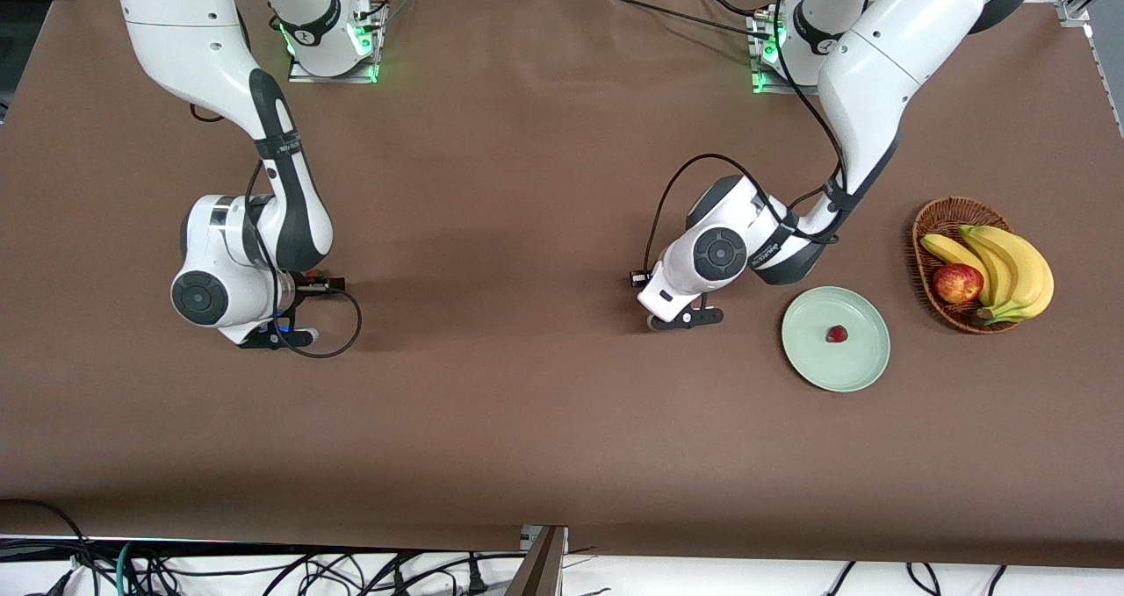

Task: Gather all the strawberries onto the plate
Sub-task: 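Place the strawberry on the plate with the left gripper while the right gripper grasps another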

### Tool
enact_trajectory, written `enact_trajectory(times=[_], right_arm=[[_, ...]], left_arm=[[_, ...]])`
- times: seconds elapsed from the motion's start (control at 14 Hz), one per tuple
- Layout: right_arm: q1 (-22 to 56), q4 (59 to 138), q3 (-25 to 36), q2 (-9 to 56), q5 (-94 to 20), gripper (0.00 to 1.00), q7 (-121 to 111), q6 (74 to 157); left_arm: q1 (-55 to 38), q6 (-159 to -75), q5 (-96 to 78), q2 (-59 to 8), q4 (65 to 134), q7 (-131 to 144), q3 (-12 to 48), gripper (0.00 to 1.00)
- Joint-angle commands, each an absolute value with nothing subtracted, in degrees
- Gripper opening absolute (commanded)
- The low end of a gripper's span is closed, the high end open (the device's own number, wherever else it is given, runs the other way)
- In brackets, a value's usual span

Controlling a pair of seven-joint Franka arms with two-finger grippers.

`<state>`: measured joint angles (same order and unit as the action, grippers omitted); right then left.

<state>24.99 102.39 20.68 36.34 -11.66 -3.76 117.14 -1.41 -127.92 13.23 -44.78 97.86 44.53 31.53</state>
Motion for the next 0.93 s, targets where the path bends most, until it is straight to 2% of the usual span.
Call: enact_trajectory(times=[0.0,0.21,0.43,0.57,0.71,0.86], right_arm=[[25.4,109.85,20.65,32.7,-10.72,1.0,-4.92,123.3],[25.4,110.3,20.65,32.69,-10.72,0.98,-5.97,123.57],[25.4,110.65,20.65,32.61,-10.81,0.56,-6.06,123.66],[25.4,110.74,20.65,32.61,-10.99,0.32,-6.06,123.58],[25.4,110.74,20.57,32.61,-11.16,0.12,-5.98,123.31],[25.4,110.48,20.57,32.61,-11.51,0.01,-5.98,123.48]], left_arm=[[0.34,-124.74,13.62,-42.55,97.74,44.83,31.82,0.12],[1.32,-112.63,13.71,-40.7,91.87,41.86,31.73,0.12],[4.55,-101.45,13.71,-40.69,85.53,28.96,31.64,0.12],[7.98,-100.29,13.71,-40.61,85.08,18.16,31.64,0.12],[12.02,-100.28,13.71,-40.69,85.08,4.2,31.73,0.12],[15.89,-101.16,13.71,-41.83,85.08,-8.9,31.55,0.12]])
